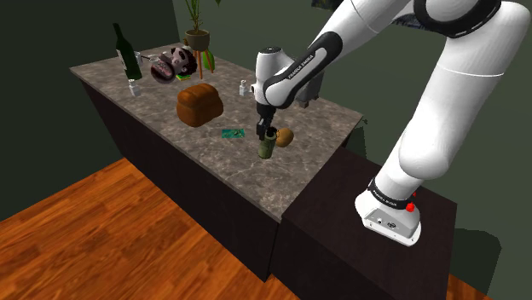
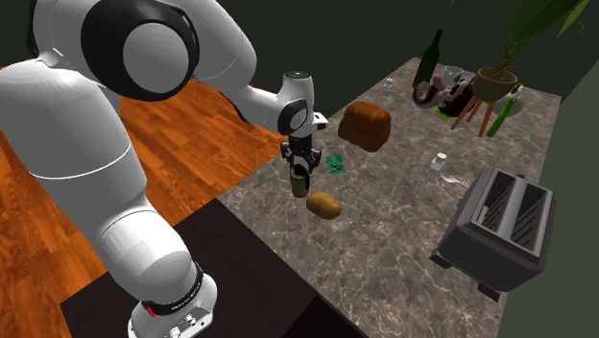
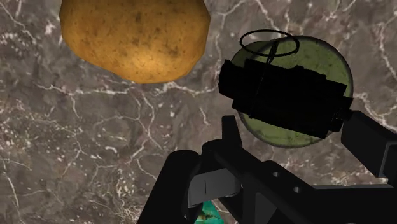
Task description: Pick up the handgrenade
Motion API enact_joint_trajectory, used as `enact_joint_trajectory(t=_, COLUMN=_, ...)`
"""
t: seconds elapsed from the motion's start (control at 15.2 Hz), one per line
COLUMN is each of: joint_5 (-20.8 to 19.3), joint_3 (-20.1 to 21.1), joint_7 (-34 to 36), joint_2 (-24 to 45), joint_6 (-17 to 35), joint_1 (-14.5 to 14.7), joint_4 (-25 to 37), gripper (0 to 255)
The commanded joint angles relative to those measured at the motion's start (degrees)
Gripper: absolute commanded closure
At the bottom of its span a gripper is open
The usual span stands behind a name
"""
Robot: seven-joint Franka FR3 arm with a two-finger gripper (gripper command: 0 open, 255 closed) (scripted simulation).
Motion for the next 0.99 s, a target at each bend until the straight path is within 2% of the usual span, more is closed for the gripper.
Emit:
enact_joint_trajectory(t=0.0, joint_5=0.2, joint_3=0.0, joint_7=-0.2, joint_2=-1.3, joint_6=-1.3, joint_1=0.0, joint_4=0.1, gripper=255)
enact_joint_trajectory(t=0.79, joint_5=1.3, joint_3=0.2, joint_7=-1.1, joint_2=-8.1, joint_6=-10.7, joint_1=0.0, joint_4=2.6, gripper=255)
enact_joint_trajectory(t=0.92, joint_5=1.3, joint_3=0.2, joint_7=-1.2, joint_2=-8.2, joint_6=-10.8, joint_1=0.0, joint_4=2.6, gripper=255)
